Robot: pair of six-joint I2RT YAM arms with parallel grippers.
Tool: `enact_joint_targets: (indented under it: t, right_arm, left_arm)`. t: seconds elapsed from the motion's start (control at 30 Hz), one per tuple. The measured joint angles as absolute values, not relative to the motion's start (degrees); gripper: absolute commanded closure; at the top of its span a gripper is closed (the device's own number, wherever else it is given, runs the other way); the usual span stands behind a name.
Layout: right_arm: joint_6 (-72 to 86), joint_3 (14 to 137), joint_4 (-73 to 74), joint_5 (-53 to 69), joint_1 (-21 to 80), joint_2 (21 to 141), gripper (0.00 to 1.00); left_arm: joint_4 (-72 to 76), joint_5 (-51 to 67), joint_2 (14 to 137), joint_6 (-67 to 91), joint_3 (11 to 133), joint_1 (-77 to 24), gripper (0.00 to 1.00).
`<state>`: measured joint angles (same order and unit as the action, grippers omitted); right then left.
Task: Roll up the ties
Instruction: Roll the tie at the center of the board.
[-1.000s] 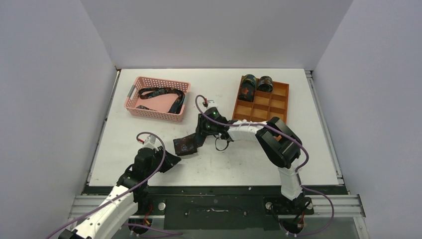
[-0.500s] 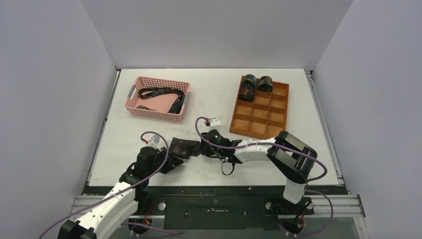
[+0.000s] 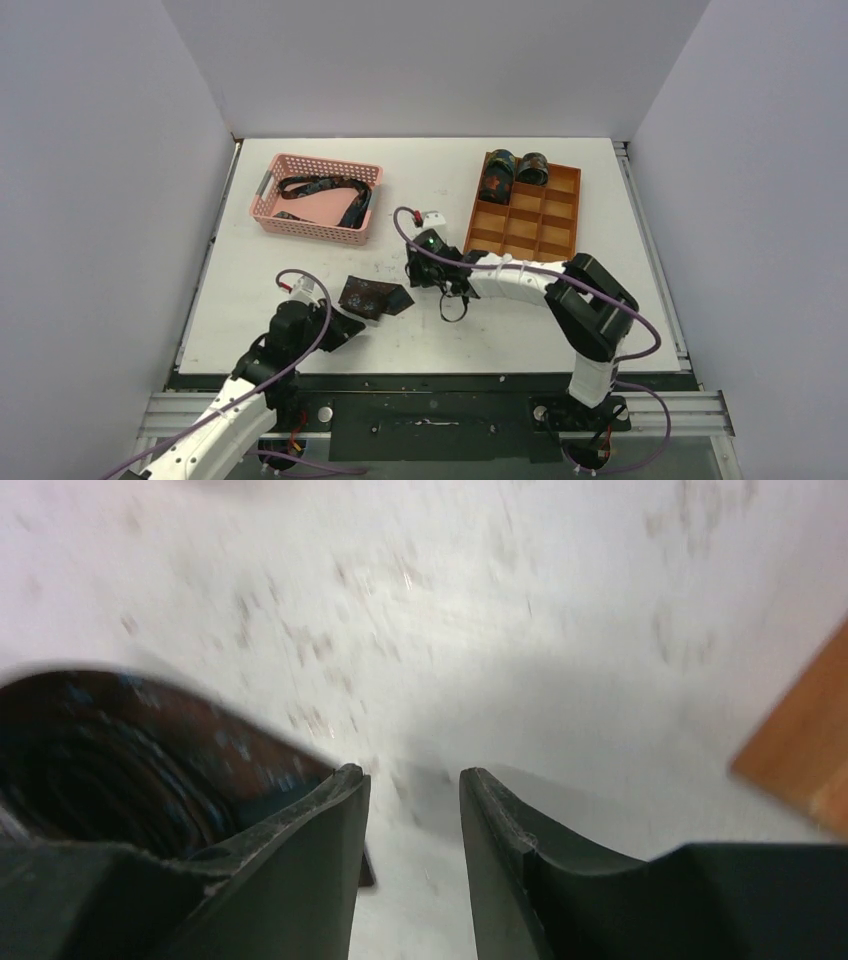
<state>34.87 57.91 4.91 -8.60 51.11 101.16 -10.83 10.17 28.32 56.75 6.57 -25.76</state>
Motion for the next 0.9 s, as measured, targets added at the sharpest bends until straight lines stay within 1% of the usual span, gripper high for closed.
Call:
enact_joint_targets:
  t: [0.2, 0.4, 0.67, 0.9]
  right_arm:
    - [30.4, 76.6, 6.3, -5.4, 48.1, 111.8, 0.63]
    - [29.0, 80.9, 6.3, -2.3, 48.8, 119.9, 0.65]
    - [26.4, 87.6, 4.6, -0.1, 51.9, 125.8, 0.66]
    - [24.4, 86.8, 2.2, 1.0, 52.7, 126.0, 0.67]
  left_arm:
    - [-20.2, 4.3, 23.4, 62.2, 6.6, -25.8, 1.00]
    - [-25.6, -0.8, 24.9, 66.5, 5.8, -25.8, 1.00]
    - [-18.0, -2.4, 34.4, 68.7, 6.5, -25.8, 1.00]
    - [-8.9, -1.6, 44.6, 67.7, 7.9, -25.7, 1.00]
